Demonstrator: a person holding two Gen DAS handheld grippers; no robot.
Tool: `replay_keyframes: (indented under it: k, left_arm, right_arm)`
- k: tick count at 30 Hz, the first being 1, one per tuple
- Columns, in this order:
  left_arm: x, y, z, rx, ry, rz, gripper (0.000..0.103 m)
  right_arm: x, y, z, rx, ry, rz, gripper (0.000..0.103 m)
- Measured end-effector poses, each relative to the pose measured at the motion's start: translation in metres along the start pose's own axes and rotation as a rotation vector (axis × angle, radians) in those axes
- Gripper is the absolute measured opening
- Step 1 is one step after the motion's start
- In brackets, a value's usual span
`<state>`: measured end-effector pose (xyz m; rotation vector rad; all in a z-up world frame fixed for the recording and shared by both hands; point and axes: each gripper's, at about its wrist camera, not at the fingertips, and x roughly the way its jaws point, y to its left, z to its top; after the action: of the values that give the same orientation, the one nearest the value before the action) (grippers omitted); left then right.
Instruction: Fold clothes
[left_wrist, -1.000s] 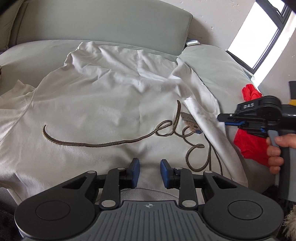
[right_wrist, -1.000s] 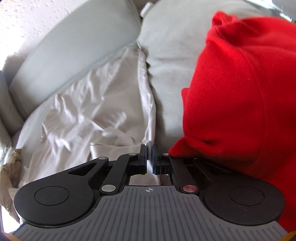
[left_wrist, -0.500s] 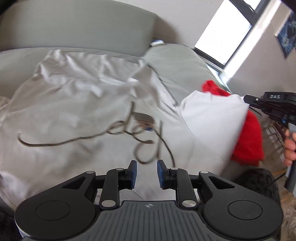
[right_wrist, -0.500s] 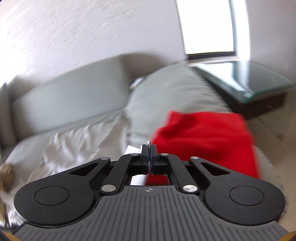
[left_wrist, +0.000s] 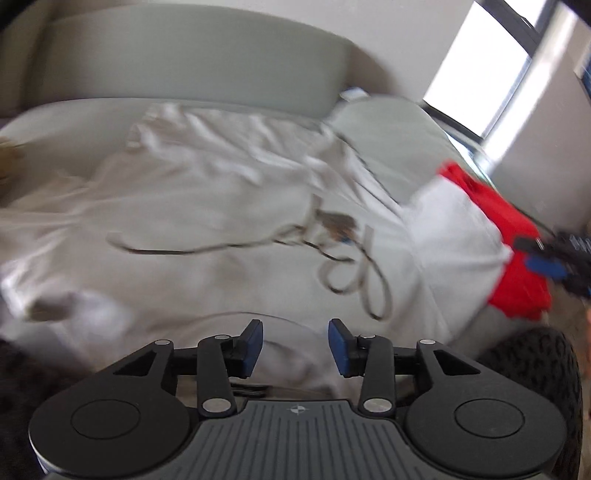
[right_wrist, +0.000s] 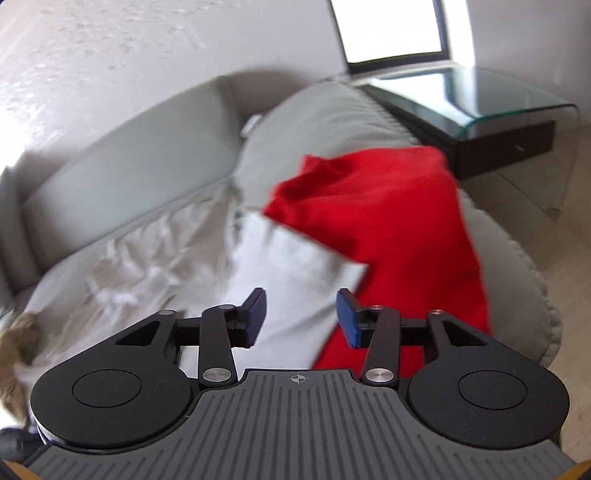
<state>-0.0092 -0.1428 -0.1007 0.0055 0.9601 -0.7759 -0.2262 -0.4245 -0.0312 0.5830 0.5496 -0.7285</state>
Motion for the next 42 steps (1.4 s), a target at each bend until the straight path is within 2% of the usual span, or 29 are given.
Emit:
replay_keyframes:
  k: [2,5,6,14,19,22,28,32,36,37,38,39,40,41,42]
  left_arm:
    - [-0.014,0.027,0.002,-0.089,-0.043,0.067,0.039]
    - [-0.036,0.067,0.006,-0.223,-0.107,0.166,0.037]
    - [-0.038,0.074,0.007,-0.248,-0.119,0.173,0.035]
    - [-0.033,0.115,0.014,-0.387,-0.193,0.142,0.033]
    - [-0.031,0.141,0.019,-0.474,-0.240,0.122,0.033]
    - [-0.028,0.155,0.021,-0.515,-0.256,0.107,0.033]
    - [-0.021,0.170,0.029,-0.530,-0.221,0.058,0.034]
    - [-0.016,0.181,0.033,-0.540,-0.197,0.026,0.035]
    - [-0.011,0.191,0.038,-0.550,-0.174,-0.006,0.034]
    - [-0.009,0.191,0.040,-0.548,-0.169,-0.012,0.034]
    - [-0.006,0.191,0.041,-0.545,-0.165,-0.017,0.034]
    - [-0.004,0.191,0.043,-0.542,-0.161,-0.022,0.030]
    - [-0.004,0.190,0.044,-0.544,-0.167,-0.022,0.019]
    - [-0.005,0.190,0.044,-0.548,-0.176,-0.019,0.009]
    - [-0.008,0.188,0.044,-0.543,-0.187,0.019,0.002]
  right_arm:
    - [0.000,0.016,-0.013,-0.011,0.049,0.097,0.058]
    - [0.015,0.033,-0.034,0.003,0.173,0.230,0.058]
    - [0.023,0.038,-0.041,0.013,0.211,0.262,0.058]
    - [0.065,0.078,-0.092,0.117,0.514,0.502,0.058]
    - [0.082,0.118,-0.126,0.127,0.623,0.610,0.056]
    - [0.093,0.144,-0.140,0.096,0.641,0.626,0.051]
    - [0.110,0.187,-0.154,-0.019,0.619,0.661,0.046]
    - [0.113,0.212,-0.163,-0.155,0.596,0.682,0.044]
    - [0.101,0.229,-0.173,-0.337,0.508,0.683,0.028]
    - [0.098,0.231,-0.175,-0.386,0.480,0.680,0.007]
    - [0.094,0.233,-0.176,-0.429,0.450,0.678,0.001]
    - [0.091,0.234,-0.176,-0.457,0.423,0.681,0.001]
    - [0.087,0.234,-0.175,-0.476,0.416,0.699,0.000]
    - [0.084,0.233,-0.173,-0.489,0.429,0.726,0.000]
    - [0.082,0.231,-0.170,-0.495,0.454,0.742,0.000]
